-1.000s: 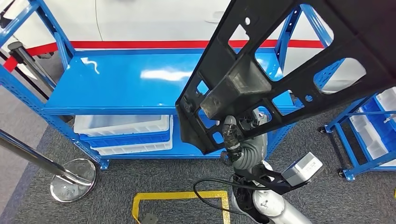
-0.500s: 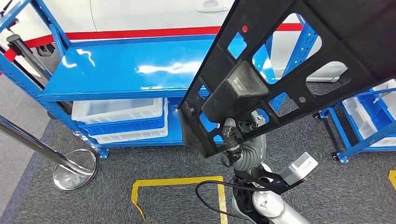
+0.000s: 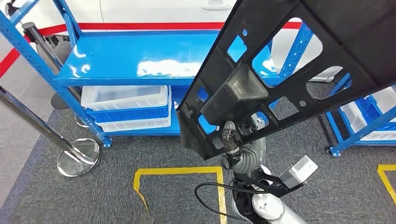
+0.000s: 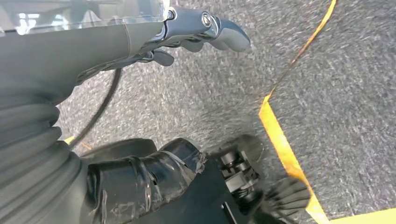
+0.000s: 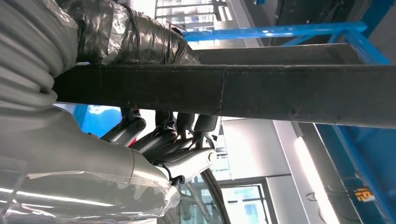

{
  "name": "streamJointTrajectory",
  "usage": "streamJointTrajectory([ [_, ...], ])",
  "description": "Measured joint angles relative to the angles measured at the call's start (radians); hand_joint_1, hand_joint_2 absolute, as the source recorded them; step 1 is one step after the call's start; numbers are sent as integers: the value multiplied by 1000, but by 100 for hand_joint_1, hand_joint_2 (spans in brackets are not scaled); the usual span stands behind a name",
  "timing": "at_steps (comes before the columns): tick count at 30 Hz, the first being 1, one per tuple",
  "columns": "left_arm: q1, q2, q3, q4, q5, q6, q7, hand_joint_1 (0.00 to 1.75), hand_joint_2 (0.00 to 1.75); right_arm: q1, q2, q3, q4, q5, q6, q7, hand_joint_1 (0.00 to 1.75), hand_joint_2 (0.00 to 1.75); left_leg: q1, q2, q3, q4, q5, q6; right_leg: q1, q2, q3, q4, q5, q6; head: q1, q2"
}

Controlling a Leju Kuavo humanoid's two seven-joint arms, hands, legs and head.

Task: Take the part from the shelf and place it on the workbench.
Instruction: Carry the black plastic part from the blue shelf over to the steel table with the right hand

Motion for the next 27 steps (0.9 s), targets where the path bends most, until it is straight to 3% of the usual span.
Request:
streamJointTrajectory([
  [1, 1, -1, 0, 0, 1, -1, 0, 0, 175, 0, 0, 0, 0, 1, 0, 0, 175, 175, 0, 1, -16, 3, 10, 1, 0, 0, -14, 63, -36, 1, 2, 0],
  [2, 2, -1, 0, 0, 1, -2, 0, 0, 175, 1, 0, 0, 1, 2, 0, 0, 175, 175, 0, 1, -31, 7, 19, 0, 0, 0, -19, 112, -46, 2, 3, 0],
  [4, 4, -2, 0, 0, 1, -2, 0, 0, 175, 1, 0, 0, 1, 3, -1, 0, 175, 175, 2, 2, -64, 22, 32, -5, -1, 0, 6, 133, -8, 6, 4, 0],
  [5, 5, -2, 0, 0, 1, -2, 0, 0, 175, 1, 0, 0, 1, 4, -1, 0, 175, 175, 3, 0, -80, 33, 37, -8, -3, 1, 43, 96, 19, 8, 4, 0],
  [6, 5, -2, 0, 0, 1, -2, 1, 0, 175, 1, 0, 0, 1, 5, -1, 0, 175, 175, 3, -3, -97, 46, 40, -13, -5, 9, 90, 36, 28, 8, 4, 0],
  [8, 3, -2, 1, 0, -2, -2, 3, 0, 175, 1, 0, 0, 1, 11, -2, 2, 175, 175, 2, -12, -125, 74, 46, -24, -6, 30, 163, -72, 7, 4, 4, 0],
  [9, 3, -2, 1, 0, -4, -2, 5, 0, 175, 1, 1, 0, 2, 16, -3, 5, 175, 175, 1, -18, -134, 83, 50, -30, -5, 38, 178, -99, -8, 0, 4, 0],
  [11, 3, -1, 1, 0, -9, -1, 10, 0, 175, 2, 1, 0, 4, 24, -6, 10, 175, 175, 2, -26, -143, 89, 60, -40, -5, 26, 173, -105, -7, -13, 6, 0],
  [13, 6, -1, 1, 0, -10, -1, 13, 0, 175, 1, 2, 0, 6, 28, -6, 13, 175, 175, 7, -24, -161, 120, 32, -52, -8, 10, 165, -106, 4, -28, 3, 0],
  [16, 7, 0, 1, 0, -12, -1, 16, 0, 175, 1, 3, 0, 8, 30, -6, 14, 175, 175, 15, -15, -219, 282, -75, -72, -9, -16, 150, -106, 16, -39, -3, 0],
  [17, 7, 0, 1, 0, -12, -2, 18, 0, 175, 1, 4, 0, 9, 31, -6, 14, 175, 175, 17, -13, -233, 331, -93, -75, -8, -24, 145, -105, 19, -40, -2, 0],
  [18, 8, 0, 1, 0, -13, -4, 21, 0, 175, 1, 4, 0, 10, 31, -6, 14, 175, 175, 19, -11, -232, 350, -93, -77, -7, -34, 142, -104, 20, -39, -3, 0],
  [19, 9, 0, 1, 0, -14, -5, 23, 0, 175, 1, 4, 0, 11, 32, -6, 14, 175, 175, 19, -9, -213, 333, -76, -76, -6, -42, 139, -103, 21, -39, -3, 0],
  [21, 9, 0, 1, 0, -16, -8, 26, 0, 175, 0, 4, 0, 11, 34, -5, 15, 175, 175, 16, 15, -132, 210, -27, -65, -5, -60, 139, -102, 22, -38, -3, 0],
  [23, 5, 0, 1, 0, -18, -8, 27, 0, 175, -2, 6, 0, 12, 35, -5, 15, 175, 175, 2, 50, -70, 103, -9, -49, -2, -75, 140, -106, 24, -32, -2, 0],
  [24, 4, 0, 2, 0, -18, -8, 28, 0, 175, -3, 6, 0, 12, 35, -5, 15, 175, 175, -4, 58, -60, 80, -11, -43, -1, -83, 140, -109, 26, -27, -2, 0],
  [26, 4, 0, 2, 0, -17, -9, 33, 0, 175, -5, 6, 0, 14, 36, -5, 16, 175, 175, -8, 43, -59, 65, -2, -29, -1, -97, 143, -118, 30, -14, -2, 0],
  [27, 6, 0, 2, 0, -16, -10, 35, 0, 175, -6, 6, 0, 16, 36, -5, 16, 175, 175, -5, 34, -55, 52, 5, -24, -1, -89, 143, -118, 27, -9, -1, 0],
])
